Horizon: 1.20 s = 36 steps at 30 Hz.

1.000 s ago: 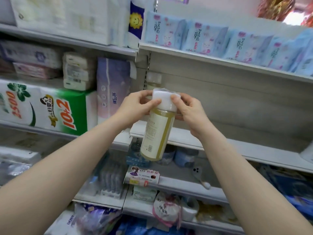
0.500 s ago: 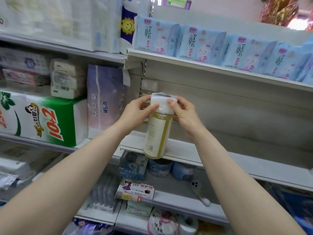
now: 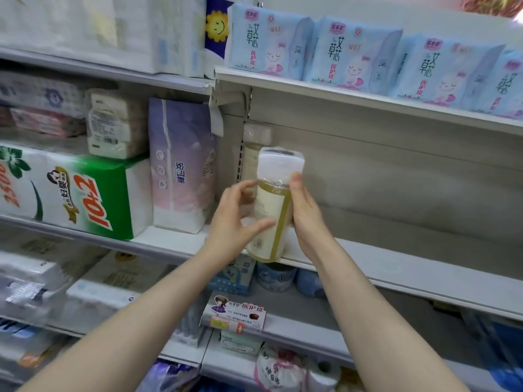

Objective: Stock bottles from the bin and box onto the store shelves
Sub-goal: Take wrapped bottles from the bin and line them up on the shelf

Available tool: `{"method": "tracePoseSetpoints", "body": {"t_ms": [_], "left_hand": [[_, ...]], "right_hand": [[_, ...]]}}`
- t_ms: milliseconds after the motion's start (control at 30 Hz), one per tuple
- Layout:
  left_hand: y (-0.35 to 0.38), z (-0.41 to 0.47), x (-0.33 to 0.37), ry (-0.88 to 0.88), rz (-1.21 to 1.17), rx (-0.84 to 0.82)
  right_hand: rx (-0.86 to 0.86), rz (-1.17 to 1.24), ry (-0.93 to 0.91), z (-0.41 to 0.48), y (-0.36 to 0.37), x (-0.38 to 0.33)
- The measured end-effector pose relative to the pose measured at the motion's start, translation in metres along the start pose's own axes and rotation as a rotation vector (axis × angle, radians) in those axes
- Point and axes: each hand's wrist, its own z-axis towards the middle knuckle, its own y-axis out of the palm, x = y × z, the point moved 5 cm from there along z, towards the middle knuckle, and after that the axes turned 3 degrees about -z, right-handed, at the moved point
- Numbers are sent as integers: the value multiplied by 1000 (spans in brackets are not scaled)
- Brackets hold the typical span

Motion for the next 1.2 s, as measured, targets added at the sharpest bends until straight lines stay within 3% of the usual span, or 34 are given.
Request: {"method": "tracePoseSetpoints", "body": {"t_ms": [100, 233, 500, 633, 733, 867, 1033, 1200], "left_hand": [[9, -21, -8, 13, 186, 27], [14, -20, -13, -2, 162, -4], [18, -4, -19, 8, 160, 26], [23, 10, -23, -20, 175, 34], [27, 13, -29, -29, 198, -24], [28, 4, -30, -103, 20, -154], [19, -26, -17, 38, 155, -101], [28, -44, -23, 69, 221, -175]], "right_hand": [[-50, -22, 75, -2, 1, 11], [-60, -29, 115, -11, -3, 19], [28, -27, 5, -27, -19, 25], [83, -152, -48, -41, -17, 30], [137, -273, -76, -44, -12, 38], [201, -282, -80, -50, -15, 44], [284, -358, -6, -59, -21, 56], [336, -448, -8, -57, -17, 50]]}}
